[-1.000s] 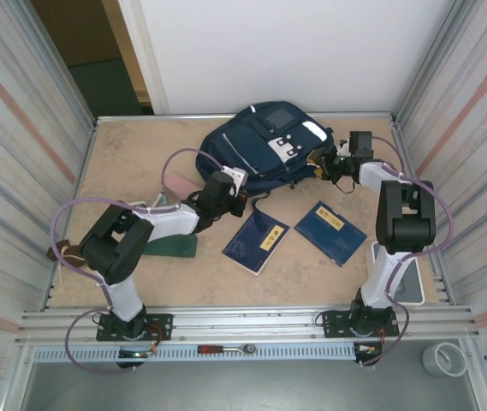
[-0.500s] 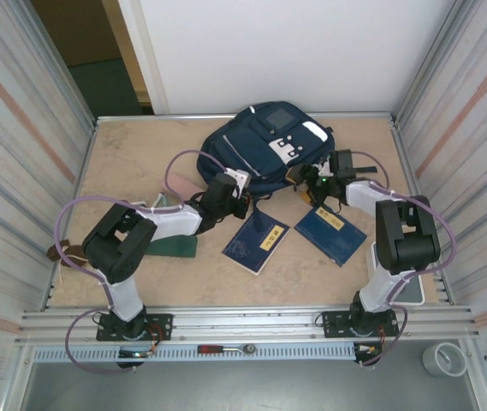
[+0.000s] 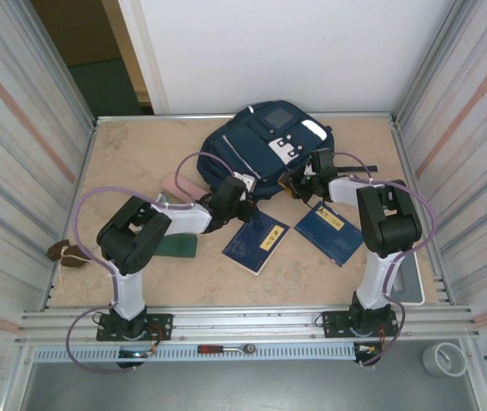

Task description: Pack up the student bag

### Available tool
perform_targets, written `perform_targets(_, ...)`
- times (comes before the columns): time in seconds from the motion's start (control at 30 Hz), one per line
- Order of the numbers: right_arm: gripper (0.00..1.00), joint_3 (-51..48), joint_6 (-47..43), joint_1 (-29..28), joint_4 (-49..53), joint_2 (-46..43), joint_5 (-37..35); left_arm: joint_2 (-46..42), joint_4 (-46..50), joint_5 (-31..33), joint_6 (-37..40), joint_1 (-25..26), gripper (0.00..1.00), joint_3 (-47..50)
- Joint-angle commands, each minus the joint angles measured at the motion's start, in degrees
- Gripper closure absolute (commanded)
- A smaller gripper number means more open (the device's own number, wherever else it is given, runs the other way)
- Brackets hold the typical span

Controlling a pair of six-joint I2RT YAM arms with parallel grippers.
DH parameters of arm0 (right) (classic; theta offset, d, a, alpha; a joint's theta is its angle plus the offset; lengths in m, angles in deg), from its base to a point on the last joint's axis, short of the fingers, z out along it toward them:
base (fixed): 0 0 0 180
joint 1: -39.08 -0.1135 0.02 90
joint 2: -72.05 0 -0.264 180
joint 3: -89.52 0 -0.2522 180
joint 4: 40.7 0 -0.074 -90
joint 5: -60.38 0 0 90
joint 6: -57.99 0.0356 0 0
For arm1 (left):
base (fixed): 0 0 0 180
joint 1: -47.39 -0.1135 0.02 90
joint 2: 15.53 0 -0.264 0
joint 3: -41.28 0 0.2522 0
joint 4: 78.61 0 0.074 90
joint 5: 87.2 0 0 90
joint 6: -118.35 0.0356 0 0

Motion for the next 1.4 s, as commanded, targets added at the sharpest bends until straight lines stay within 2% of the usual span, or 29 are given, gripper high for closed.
perform_targets(0.0, 0.85, 1.39, 0.76, -0.3, -1.17, 1.06, -0.23, 1.61, 3.56, 1.88, 0.51, 0.48, 1.0, -2.75)
perform_targets(0.17, 0.94, 1.49, 0.64, -0.28, -1.03, 0.57, 0.21, 2.98, 5.45, 3.0, -0.05, 0.47, 1.0, -4.8)
perform_targets(0.73, 0.97, 1.44, 6.27, -0.3, -5.92, 0.39, 5.04, 5.72, 9.28, 4.67, -1.64, 0.56, 0.86, -8.17)
perform_targets(1.0, 0.99, 1.85, 8.65, -0.48, -6.62, -0.63, 5.73, 6.35, 10.28, 5.54, -2.04, 0.65, 0.82, -9.0)
perform_targets(1.07, 0.99, 1.93, 8.46, -0.57, -6.32, -0.74, 5.6, 6.23, 10.21, 5.64, -2.13, 0.65, 0.85, -8.98)
perform_targets(1.23, 0.99, 1.12, 6.66, -0.01, -4.76, -0.42, 4.88, 3.42, 8.58, 6.17, -1.78, 0.65, 1.0, -6.98)
perform_targets(1.37, 0.99, 1.16, 1.44, 2.31, -1.1, -0.65, 4.84, -1.25, 8.03, 8.78, -0.76, 0.24, 1.0, -3.66)
